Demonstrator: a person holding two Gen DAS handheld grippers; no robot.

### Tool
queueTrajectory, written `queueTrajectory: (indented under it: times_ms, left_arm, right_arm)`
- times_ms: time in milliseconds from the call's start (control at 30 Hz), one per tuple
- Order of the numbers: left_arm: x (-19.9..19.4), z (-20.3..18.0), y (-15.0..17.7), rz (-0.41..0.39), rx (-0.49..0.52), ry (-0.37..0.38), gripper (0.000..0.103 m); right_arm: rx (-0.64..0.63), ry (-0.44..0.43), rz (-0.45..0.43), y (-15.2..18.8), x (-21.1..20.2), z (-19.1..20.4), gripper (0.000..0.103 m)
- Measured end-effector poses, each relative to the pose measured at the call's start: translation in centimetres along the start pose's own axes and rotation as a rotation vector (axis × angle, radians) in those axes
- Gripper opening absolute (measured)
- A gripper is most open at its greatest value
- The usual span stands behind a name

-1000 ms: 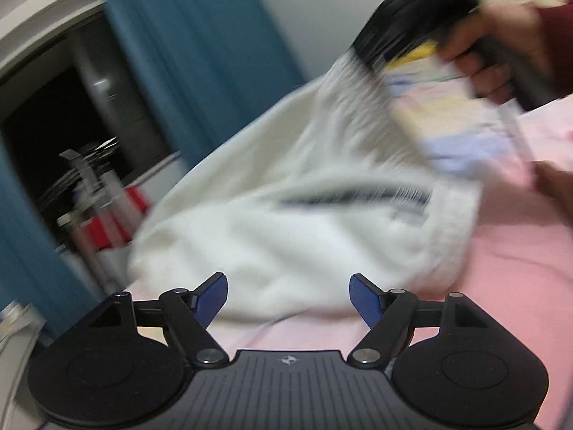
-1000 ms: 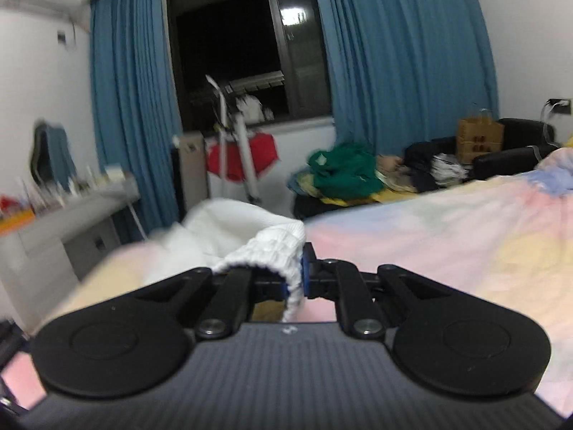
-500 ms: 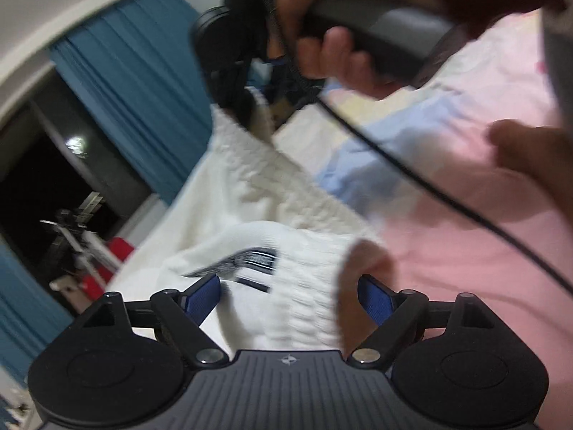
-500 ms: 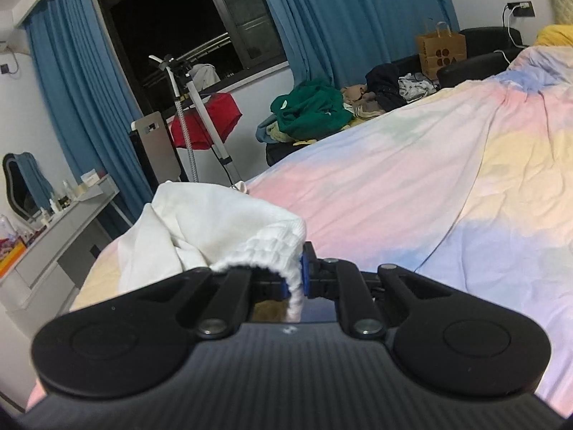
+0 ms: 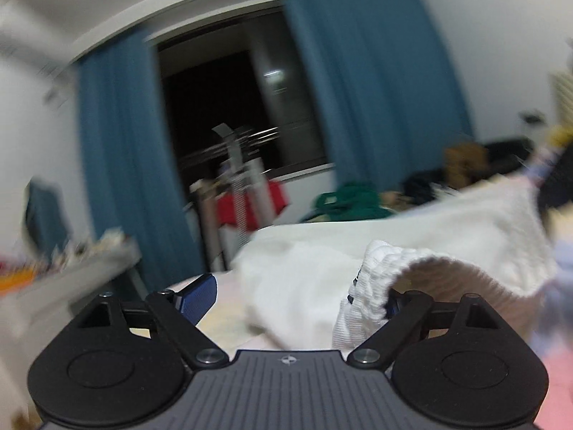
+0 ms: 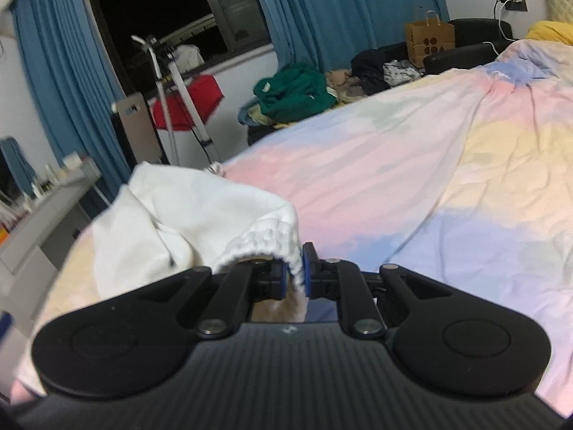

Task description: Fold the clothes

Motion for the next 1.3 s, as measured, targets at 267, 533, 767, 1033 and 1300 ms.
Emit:
queueTrajectory:
  times_ms: [267,533,767,1033,1300]
  left_arm:
    - [0.5,8.4,0.9,0.141,-0.310,-0.075,0.047]
    - [1.2,12.9,-2.0,0.110,-0.440,-0.085,0.011]
    - [4.7,24.7,-5.6,0.047,-0.420,-0.168,0.010]
    - [6.6,42.8,-6.0,0.066,-0.273,-0.345,0.010]
    - [7.3,52.4,7.6,0.319,-0.331,-0.443,0.010]
  right_arm:
    - [-0.076,0.019,0.036,2.3,0.5,0.3,0.017]
    - [0.105,-0.136,0.111,4.7,-1.7,3.4,0.011]
    - [0.184,-0.391,0.210,8.0,-5.6,13.3,0.011]
    - [0.145,-0.765,0.308,13.0,-7.8,32.5,0.012]
    - [0.030,-0.840,0.386,20.7,-4.8,42.0,0.017]
Point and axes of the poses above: each gripper's, at about its wrist camera, not at the fingertips, and x roughly the way its jaws point, z to its left, y to its underside, the point moved 9 cm from there along x, roughly the way its jaws point, and after that the axes turned 15 degrees about -z, right-handed, at the moved point
